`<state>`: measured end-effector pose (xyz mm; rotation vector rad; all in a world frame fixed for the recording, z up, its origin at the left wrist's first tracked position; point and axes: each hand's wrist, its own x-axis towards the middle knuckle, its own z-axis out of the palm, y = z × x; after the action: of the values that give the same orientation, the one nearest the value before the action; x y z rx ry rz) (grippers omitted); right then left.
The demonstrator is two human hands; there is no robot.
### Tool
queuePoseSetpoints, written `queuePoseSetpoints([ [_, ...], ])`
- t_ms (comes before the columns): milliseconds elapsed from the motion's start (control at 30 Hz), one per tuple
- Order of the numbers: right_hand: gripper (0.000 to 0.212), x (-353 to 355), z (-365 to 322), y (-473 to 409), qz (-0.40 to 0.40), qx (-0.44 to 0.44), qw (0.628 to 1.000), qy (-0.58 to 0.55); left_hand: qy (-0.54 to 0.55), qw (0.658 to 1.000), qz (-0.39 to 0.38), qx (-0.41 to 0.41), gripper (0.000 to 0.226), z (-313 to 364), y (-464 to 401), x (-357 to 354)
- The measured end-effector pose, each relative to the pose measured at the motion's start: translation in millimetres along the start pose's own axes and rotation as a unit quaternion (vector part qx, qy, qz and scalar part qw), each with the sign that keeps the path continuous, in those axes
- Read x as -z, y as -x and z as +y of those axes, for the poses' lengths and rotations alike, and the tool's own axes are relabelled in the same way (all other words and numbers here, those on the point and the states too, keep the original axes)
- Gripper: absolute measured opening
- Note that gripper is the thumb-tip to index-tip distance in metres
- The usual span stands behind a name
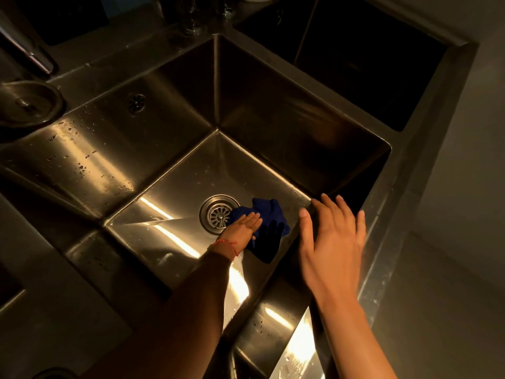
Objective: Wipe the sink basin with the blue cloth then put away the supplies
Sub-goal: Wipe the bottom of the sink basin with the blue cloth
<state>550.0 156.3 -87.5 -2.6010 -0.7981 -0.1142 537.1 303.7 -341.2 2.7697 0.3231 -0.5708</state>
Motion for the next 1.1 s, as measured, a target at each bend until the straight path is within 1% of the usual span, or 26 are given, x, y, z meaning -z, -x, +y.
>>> queuePoseSetpoints([
  [233,0.048,1,-1,0,0.000,-0.001,1.000,-0.008,0.001,1.000,-0.002,0.008,0.061,4,3,5],
  [367,0.049,3,-1,0,-0.003,-0.003,1.000,-0.013,-0.025,1.000,0.011,0.007,0.067,3,15,-8],
  [533,0.049,1,0,0,-0.001,-0.001,1.000,-0.011,-0.040,0.999,0.003,-0.014,0.063,-2,9,-3],
  [667,0.049,1,-1,0,0.001,-0.001,1.000,-0.013,-0.029,1.000,-0.003,-0.004,0.061,2,5,2],
  [767,0.050,1,0,1,0.001,-0.001,1.000,-0.013,-0.026,1.000,0.001,0.002,0.062,3,17,-6],
  [900,0.048,2,-1,1,-0.002,-0.003,1.000,-0.011,-0.020,0.999,-0.021,-0.021,0.062,-6,38,-18],
  [1000,0.049,1,0,0,-0.001,-0.003,1.000,-0.009,-0.017,0.999,-0.003,-0.035,0.061,-9,35,-10],
  [1100,0.049,1,0,1,0.000,-0.001,1.000,-0.002,-0.028,0.999,-0.005,-0.037,0.062,-5,23,2],
])
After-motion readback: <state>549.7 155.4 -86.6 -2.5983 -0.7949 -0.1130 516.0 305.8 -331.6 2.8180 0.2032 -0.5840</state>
